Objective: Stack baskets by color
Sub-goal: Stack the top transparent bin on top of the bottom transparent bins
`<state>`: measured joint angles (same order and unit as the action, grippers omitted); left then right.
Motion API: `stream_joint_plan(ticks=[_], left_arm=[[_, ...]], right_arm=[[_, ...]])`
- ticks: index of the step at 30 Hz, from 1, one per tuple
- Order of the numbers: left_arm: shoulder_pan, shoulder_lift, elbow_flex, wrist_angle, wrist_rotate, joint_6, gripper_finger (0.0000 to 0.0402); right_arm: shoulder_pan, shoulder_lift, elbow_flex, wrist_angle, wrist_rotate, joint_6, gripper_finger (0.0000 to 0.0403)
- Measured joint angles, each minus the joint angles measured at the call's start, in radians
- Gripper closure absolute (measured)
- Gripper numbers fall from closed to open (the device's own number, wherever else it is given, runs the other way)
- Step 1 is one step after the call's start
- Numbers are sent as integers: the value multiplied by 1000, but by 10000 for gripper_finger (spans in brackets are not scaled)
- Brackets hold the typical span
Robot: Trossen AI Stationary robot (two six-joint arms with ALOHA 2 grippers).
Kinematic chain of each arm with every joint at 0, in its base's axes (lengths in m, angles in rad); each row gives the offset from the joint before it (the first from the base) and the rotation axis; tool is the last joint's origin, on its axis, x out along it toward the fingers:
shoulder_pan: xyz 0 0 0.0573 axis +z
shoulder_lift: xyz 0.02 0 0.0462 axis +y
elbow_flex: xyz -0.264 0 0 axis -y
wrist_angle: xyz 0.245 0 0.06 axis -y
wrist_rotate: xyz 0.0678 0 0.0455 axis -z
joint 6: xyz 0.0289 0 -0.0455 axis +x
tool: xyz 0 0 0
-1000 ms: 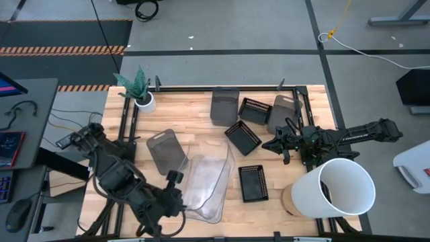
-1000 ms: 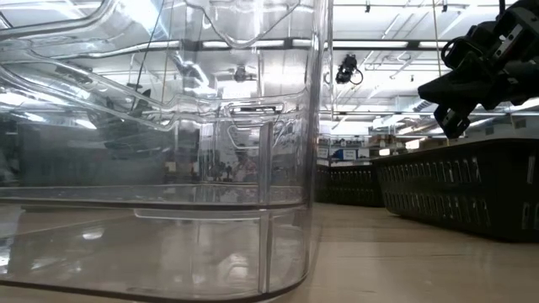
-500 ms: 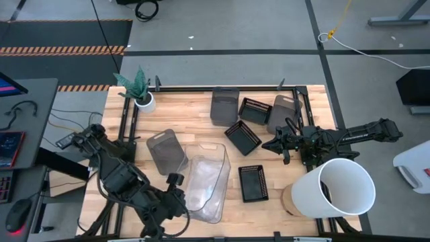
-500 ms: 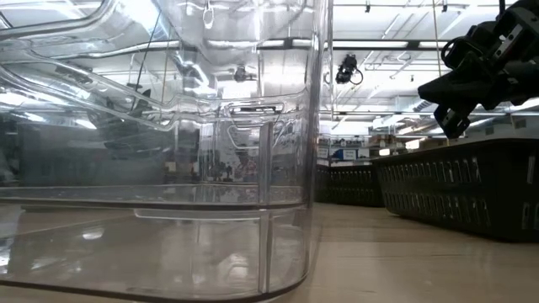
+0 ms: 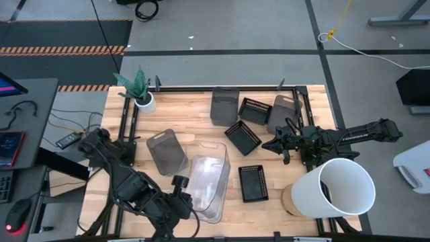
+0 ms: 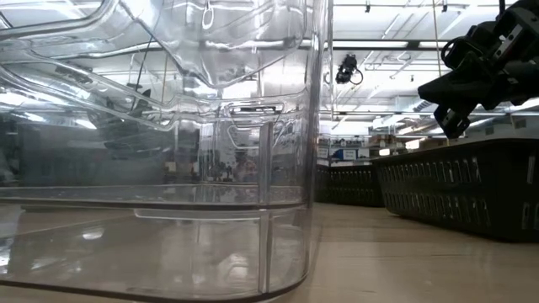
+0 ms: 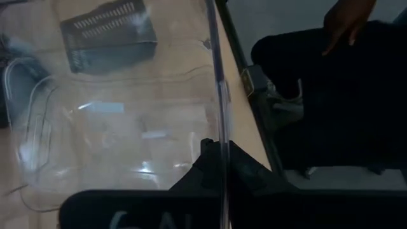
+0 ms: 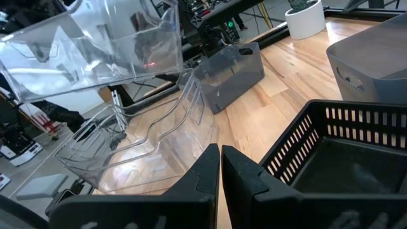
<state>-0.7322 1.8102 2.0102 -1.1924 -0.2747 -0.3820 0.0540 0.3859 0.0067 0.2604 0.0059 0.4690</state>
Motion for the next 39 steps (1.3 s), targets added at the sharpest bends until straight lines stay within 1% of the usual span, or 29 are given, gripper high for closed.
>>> stream_joint_plan(ticks=[16,24,35,39], left_arm=[[-7,58,-2,-16,-44,-27,397],[-12,72,-2,-24,-46,-63,397],[-10,120,-2,-38,-18,-83,397],[-10,120,-2,-35,-24,-104,386]], right_arm=[[0,0,0,0,0,0,380],[0,0,0,0,0,0,380],[0,0,0,10,0,0,380],[0,0,0,16,0,0,380]])
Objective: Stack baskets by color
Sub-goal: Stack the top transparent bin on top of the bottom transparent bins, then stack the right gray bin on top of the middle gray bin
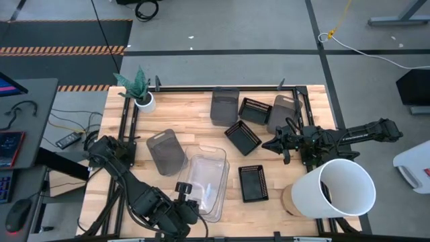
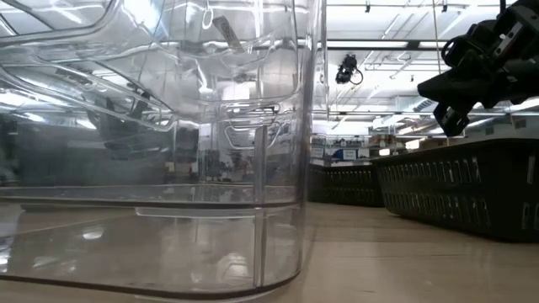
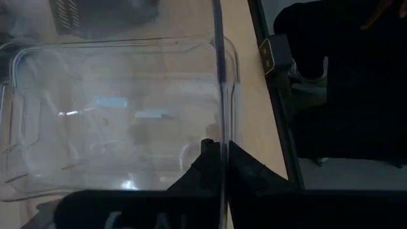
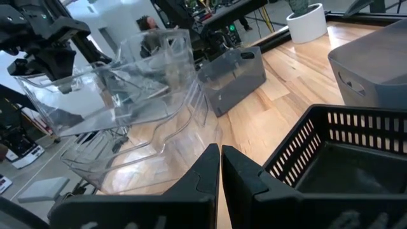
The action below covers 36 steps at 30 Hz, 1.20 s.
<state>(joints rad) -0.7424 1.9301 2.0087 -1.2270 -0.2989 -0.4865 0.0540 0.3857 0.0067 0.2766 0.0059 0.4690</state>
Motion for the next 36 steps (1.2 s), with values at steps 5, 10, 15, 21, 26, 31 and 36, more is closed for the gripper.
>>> stream_joint_plan(ticks=[5,10,15,21,26,31,36], left_arm=[[-1,4,0,2,-2,-1,356],[-1,16,0,0,-10,7,308],[0,18,0,3,-11,10,248],[0,18,0,-7,-10,59,197],[5,18,0,-32,-32,141,196],[26,18,0,-60,-182,219,218],[46,17,-23,-109,-316,282,243]], right_arm=[[0,0,0,0,0,0,380],[0,0,0,0,0,0,380],[0,0,0,0,0,0,380],[0,0,0,-1,0,0,380],[0,0,0,0,0,0,380],[0,0,0,-1,0,0,380],[0,0,0,-1,0,0,380]])
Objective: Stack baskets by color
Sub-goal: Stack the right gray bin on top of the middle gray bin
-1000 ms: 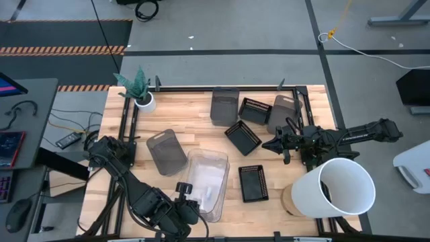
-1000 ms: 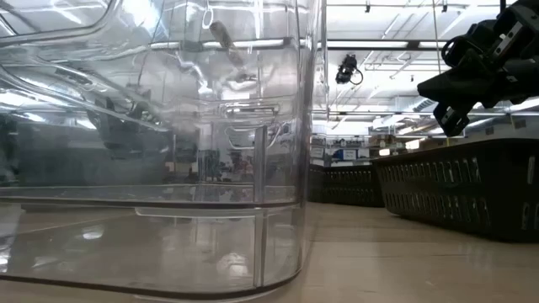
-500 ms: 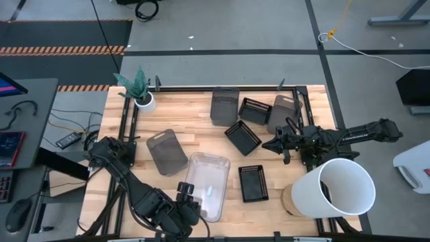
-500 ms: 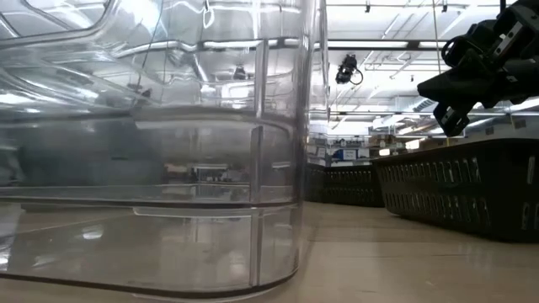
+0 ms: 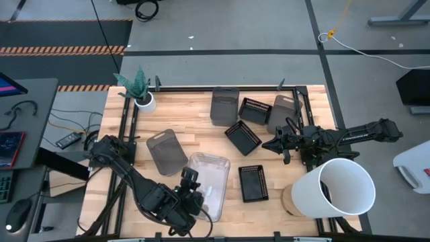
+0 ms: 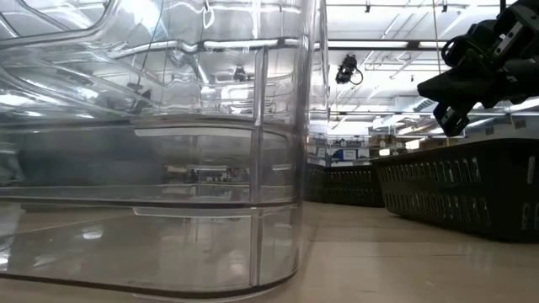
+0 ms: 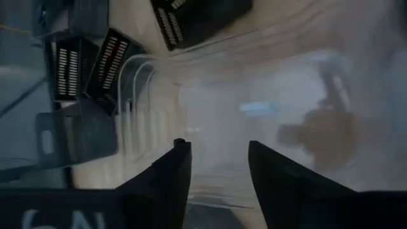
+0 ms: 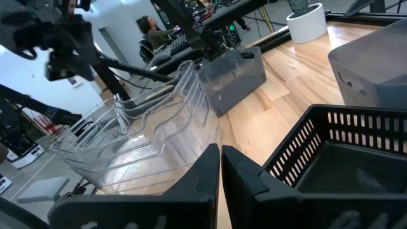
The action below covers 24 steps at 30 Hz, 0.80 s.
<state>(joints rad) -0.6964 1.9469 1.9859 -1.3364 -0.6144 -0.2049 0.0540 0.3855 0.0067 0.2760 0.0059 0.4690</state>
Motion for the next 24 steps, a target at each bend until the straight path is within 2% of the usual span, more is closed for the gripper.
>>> stream_joint_plan(ticks=[8,13,20,24], left_arm=[[53,-62,-209,37,-14,63,284],[91,-189,-353,98,-22,44,300],[130,-417,-570,386,-22,119,321],[164,-532,-732,705,-22,261,330]], right_arm=[[0,0,0,0,0,0,380],[0,0,0,0,0,0,380],[0,0,0,0,0,0,380],[0,0,0,0,0,0,380]])
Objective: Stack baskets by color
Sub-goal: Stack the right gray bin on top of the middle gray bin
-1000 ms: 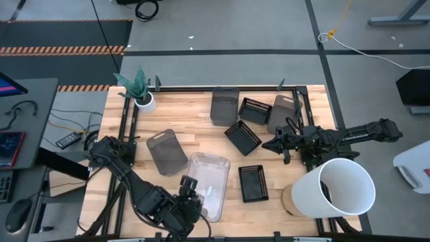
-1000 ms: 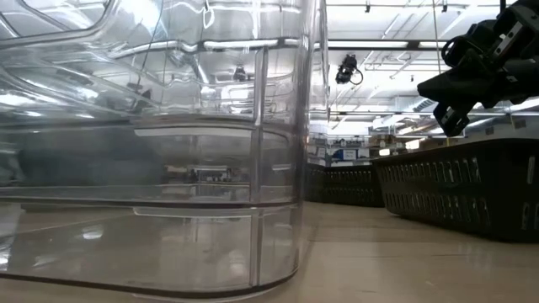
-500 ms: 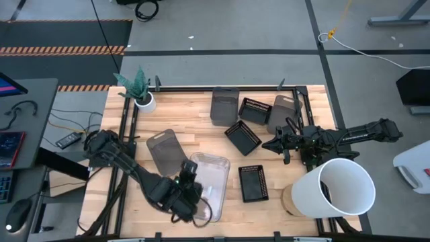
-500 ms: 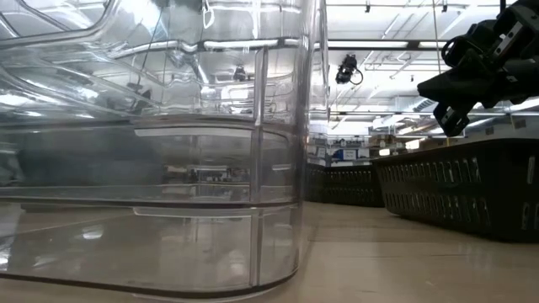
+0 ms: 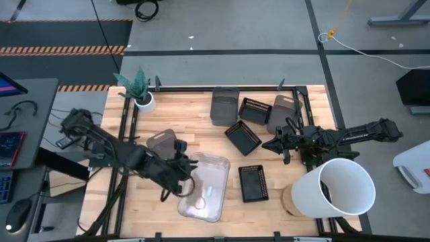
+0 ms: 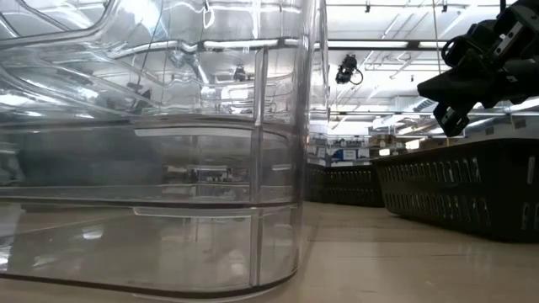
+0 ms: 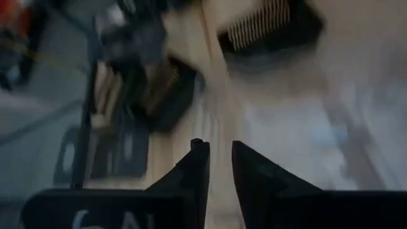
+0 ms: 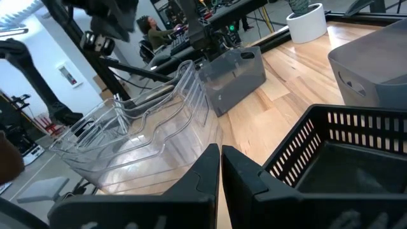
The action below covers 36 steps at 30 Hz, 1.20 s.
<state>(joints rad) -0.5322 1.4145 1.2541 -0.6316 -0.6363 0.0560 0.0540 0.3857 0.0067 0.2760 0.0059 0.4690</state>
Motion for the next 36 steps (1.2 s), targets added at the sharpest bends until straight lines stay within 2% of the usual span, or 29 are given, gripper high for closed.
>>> stream_joint_plan(ticks=[6,10,19,24,29,36], left_arm=[[62,-114,-260,558,4,311,342],[116,-185,-379,717,58,381,351],[243,-375,-550,768,245,333,383],[281,-466,-616,787,257,321,397],[280,-558,-661,776,281,308,392],[263,-673,-675,665,294,223,397]], right_arm=[[0,0,0,0,0,0,380],[0,0,0,0,0,0,380],[0,0,0,0,0,0,380],[0,0,0,13,0,5,380],[0,0,0,88,0,7,380],[0,0,0,97,0,7,380]])
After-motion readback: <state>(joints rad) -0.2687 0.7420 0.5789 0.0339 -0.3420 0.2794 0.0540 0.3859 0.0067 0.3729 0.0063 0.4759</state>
